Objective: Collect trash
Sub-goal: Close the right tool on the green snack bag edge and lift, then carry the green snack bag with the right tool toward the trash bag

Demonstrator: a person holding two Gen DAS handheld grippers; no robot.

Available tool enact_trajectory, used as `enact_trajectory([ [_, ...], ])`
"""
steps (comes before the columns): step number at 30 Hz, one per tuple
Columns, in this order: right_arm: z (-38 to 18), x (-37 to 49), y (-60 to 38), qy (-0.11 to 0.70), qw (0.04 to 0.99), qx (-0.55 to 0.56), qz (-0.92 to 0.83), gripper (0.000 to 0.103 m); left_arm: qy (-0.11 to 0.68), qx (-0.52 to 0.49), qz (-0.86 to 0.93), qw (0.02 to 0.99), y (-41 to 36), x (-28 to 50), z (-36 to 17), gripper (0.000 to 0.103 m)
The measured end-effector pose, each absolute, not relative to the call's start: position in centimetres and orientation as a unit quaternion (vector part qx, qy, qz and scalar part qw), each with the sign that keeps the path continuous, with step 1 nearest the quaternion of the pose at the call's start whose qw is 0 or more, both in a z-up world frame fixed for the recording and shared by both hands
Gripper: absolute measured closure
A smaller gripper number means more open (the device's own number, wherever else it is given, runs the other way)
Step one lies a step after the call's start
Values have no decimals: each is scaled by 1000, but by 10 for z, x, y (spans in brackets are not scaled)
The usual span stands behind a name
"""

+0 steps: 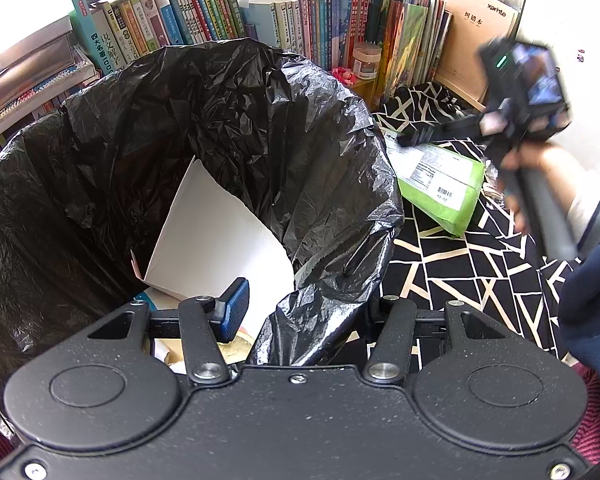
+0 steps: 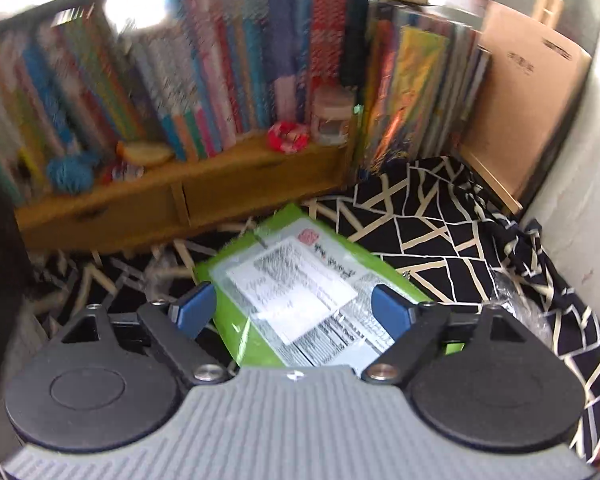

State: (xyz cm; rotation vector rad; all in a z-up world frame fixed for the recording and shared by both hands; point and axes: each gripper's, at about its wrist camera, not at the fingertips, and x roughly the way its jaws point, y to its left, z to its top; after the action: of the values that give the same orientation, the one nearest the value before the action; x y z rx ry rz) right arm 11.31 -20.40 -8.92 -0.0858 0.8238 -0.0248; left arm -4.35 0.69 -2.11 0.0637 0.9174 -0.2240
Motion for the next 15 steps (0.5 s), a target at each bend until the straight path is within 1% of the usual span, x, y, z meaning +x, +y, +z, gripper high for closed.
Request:
enact_trajectory([
  [1, -100, 116, -199, 411, 910, -54, -2, 10, 442, 30, -108, 890, 7, -44, -21, 52],
  [3, -119, 119, -188, 428, 900, -79, 14, 5, 442, 30, -108, 890, 7, -44, -21, 52],
  [5, -140, 121, -173, 436, 891, -128, 15, 3, 442, 31, -108, 890, 7, -44, -21, 52],
  [8, -168, 125, -158, 432, 876, -213, -20, 3, 441, 30, -108, 890, 7, -43, -21, 52],
  [9, -176, 126, -157, 429, 871, -235, -40, 6, 441, 30, -108, 890, 7, -43, -21, 52],
  [11, -185, 128, -162, 430, 866, -246, -67, 15, 441, 30, -108, 890, 7, -43, -21, 52],
  [12, -186, 128, -167, 432, 866, -239, -80, 26, 441, 30, -108, 891, 7, -43, -20, 52],
  [13, -186, 130, -174, 433, 867, -227, -96, 33, 441, 30, -108, 890, 7, -43, -21, 52],
  [14, -186, 130, -179, 433, 868, -217, -110, 48, 441, 30, -109, 890, 7, -43, -20, 52],
  [15, -185, 131, -186, 431, 870, -204, -127, 58, 441, 30, -109, 890, 8, -43, -20, 52],
])
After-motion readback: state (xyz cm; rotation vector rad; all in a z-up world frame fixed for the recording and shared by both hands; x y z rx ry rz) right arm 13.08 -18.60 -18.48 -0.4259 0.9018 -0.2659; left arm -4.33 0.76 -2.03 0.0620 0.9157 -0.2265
